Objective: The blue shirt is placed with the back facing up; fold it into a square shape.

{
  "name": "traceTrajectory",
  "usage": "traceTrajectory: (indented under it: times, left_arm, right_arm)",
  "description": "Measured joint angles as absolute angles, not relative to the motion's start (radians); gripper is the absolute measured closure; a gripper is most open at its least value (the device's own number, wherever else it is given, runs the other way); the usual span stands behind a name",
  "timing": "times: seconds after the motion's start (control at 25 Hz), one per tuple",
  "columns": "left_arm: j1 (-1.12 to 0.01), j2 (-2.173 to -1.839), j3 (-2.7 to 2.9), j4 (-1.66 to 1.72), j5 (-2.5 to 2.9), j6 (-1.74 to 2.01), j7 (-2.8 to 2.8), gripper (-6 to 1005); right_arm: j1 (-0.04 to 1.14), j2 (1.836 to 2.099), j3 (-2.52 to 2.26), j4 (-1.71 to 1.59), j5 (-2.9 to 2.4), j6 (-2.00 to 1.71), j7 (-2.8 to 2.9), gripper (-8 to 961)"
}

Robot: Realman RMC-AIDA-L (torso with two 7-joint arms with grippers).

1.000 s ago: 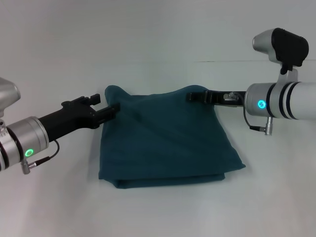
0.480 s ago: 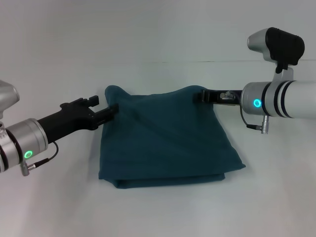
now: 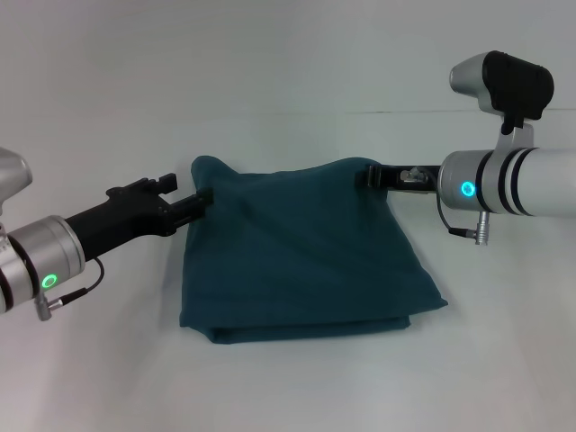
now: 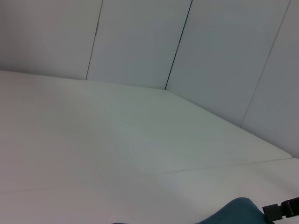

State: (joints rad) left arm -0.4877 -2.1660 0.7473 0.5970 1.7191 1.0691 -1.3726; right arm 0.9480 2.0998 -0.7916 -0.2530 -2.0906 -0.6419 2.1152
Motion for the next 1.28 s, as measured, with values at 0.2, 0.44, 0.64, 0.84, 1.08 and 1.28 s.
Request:
traceTrajectory:
  times: [0.2,0.44,0.64,0.84,1.08,1.28]
  left_arm:
    - [-0.488,-2.165,0.743,0.599,1.72,1.069,-1.373,293]
    - [-0.488,-2.165,0.738,0.598,1.719,1.069,-1.372,292]
    - [-0.488,-2.164,0.737,0.599,1.715,1.073,-1.371,291]
    - [-0.488,-2.164,0.737,0.6,1.712,1.077,-1.371,291]
    - [-0.488,-2.164,0.738,0.6,1.712,1.078,-1.373,290]
    - [-0.488,-2.164,0.738,0.6,1.712,1.076,-1.374,289]
  right_arm:
    - [0.945,2.1,-0.792,-0.263,-2.057,-0.644,2.091,944]
    - [0.941,2.092,-0.792,-0.28,-2.012,-0.651,2.059,925]
    - [0.943,2.091,-0.792,-0.29,-2.016,-0.652,2.059,909]
    - [0.94,2.091,-0.796,-0.29,-2.017,-0.653,2.059,893]
    - [0.935,2.091,-0.804,-0.287,-2.017,-0.647,2.059,873]
    - [0.924,2.091,-0.804,-0.288,-2.016,-0.645,2.063,857]
